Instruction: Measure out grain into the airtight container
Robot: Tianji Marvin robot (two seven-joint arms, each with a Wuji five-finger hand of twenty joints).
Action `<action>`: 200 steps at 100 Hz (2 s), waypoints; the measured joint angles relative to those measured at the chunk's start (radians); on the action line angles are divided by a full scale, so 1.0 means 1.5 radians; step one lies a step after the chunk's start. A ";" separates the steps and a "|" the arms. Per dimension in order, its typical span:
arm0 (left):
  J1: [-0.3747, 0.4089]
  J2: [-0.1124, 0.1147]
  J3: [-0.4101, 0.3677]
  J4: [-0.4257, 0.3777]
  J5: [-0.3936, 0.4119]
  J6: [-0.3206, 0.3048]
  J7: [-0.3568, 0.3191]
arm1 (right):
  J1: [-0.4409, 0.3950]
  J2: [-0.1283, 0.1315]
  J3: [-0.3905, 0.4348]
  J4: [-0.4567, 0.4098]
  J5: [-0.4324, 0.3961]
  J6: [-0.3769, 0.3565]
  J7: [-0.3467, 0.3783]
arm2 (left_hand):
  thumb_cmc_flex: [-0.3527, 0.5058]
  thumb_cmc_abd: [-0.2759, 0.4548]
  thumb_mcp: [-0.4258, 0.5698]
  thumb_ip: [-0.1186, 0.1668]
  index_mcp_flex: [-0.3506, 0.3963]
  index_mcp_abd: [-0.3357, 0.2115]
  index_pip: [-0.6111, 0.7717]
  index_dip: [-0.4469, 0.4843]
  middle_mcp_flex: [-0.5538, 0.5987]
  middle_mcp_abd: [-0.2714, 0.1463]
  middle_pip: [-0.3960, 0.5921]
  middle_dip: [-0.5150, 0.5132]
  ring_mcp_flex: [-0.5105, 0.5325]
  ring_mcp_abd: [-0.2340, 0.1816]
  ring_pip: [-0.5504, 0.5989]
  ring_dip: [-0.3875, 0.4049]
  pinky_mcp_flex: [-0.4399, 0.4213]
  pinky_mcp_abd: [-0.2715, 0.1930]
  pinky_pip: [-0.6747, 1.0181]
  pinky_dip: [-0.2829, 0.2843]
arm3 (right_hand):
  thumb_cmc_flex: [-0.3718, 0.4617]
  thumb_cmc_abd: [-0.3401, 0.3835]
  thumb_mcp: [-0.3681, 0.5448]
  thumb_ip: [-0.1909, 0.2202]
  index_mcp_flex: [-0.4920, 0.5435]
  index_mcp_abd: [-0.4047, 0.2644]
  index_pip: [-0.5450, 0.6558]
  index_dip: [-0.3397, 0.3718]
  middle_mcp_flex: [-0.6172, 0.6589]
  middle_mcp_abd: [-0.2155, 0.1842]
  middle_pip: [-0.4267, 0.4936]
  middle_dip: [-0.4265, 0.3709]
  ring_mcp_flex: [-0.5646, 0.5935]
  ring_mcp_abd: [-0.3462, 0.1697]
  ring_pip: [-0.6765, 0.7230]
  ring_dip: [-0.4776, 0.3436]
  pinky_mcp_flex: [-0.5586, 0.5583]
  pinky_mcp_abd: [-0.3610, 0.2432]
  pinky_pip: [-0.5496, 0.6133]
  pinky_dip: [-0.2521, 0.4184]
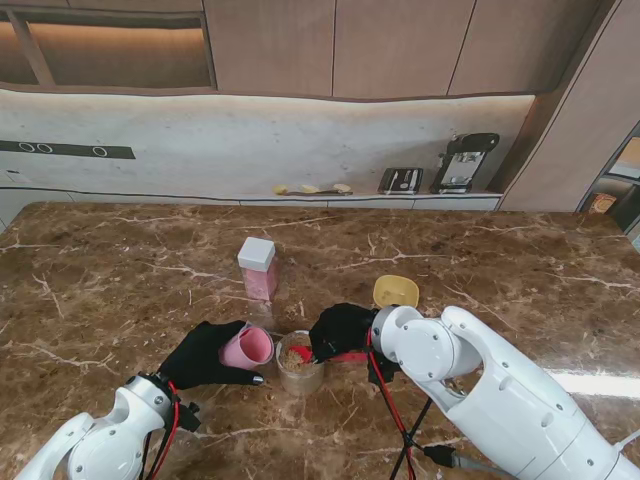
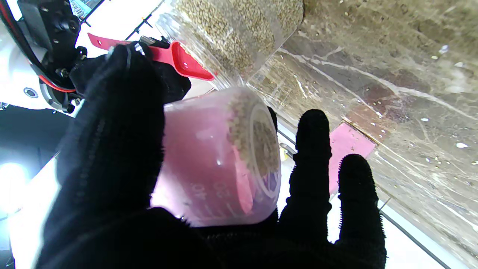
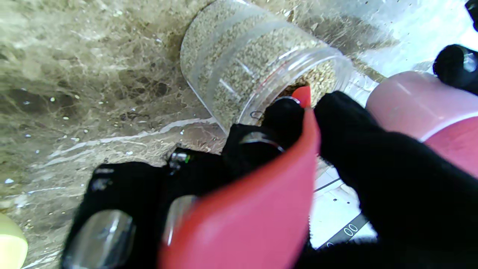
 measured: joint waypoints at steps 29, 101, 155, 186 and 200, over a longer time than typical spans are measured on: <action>-0.002 0.000 0.001 0.001 0.000 0.001 -0.001 | -0.009 0.000 0.021 -0.007 0.022 0.012 0.008 | 0.000 0.000 0.000 0.000 0.000 0.000 0.000 0.000 0.000 0.000 0.000 0.000 0.000 0.000 0.000 0.000 0.000 0.000 0.000 0.000 | 0.000 0.000 0.000 0.000 0.000 0.000 0.000 0.000 0.000 0.000 0.000 0.000 0.000 0.000 0.000 0.000 0.000 0.001 0.000 0.000; -0.010 0.000 0.004 0.006 -0.001 -0.001 -0.003 | -0.035 0.002 0.088 -0.053 0.137 0.066 0.050 | 0.000 0.000 0.000 0.000 0.000 0.000 0.000 0.000 0.000 0.000 0.000 0.000 0.000 0.000 0.000 0.000 0.000 0.000 0.000 0.000 | 0.000 0.000 0.004 0.000 0.000 0.002 0.000 0.000 0.000 0.000 0.005 0.000 0.000 0.002 0.000 0.000 0.000 0.004 0.000 0.000; -0.020 0.001 0.015 0.011 -0.005 -0.001 -0.008 | -0.063 -0.001 0.120 -0.136 0.130 0.094 0.018 | 0.000 0.000 0.000 0.000 0.000 0.000 0.000 0.000 0.000 0.000 0.000 0.000 0.000 0.000 0.000 0.000 0.000 0.000 0.000 0.000 | 0.000 0.000 0.005 0.000 0.000 0.003 0.000 0.006 0.000 0.001 0.005 0.000 0.000 0.003 0.000 0.000 0.000 0.004 0.001 0.000; -0.028 0.002 0.024 0.012 -0.008 0.002 -0.015 | -0.060 -0.001 0.103 -0.143 0.122 0.091 0.011 | 0.000 0.000 0.000 0.000 0.000 0.000 0.000 0.000 0.000 0.000 0.000 0.000 0.000 0.000 0.000 0.000 0.000 0.000 0.000 0.000 | 0.000 0.000 0.005 0.000 0.000 0.003 0.000 0.006 0.000 0.001 0.006 0.000 0.000 0.003 0.001 0.000 0.001 0.004 0.001 0.000; -0.033 0.002 0.028 0.011 -0.009 0.007 -0.017 | -0.057 -0.001 0.091 -0.143 0.117 0.085 0.012 | 0.000 0.000 0.000 0.000 0.000 0.000 0.000 0.000 0.000 0.000 0.000 0.000 0.000 0.000 0.000 0.000 -0.001 0.000 0.000 0.000 | 0.000 0.000 0.005 0.000 0.000 0.003 0.000 0.006 0.000 0.001 0.006 0.000 0.000 0.003 0.001 0.000 0.001 0.004 0.001 0.000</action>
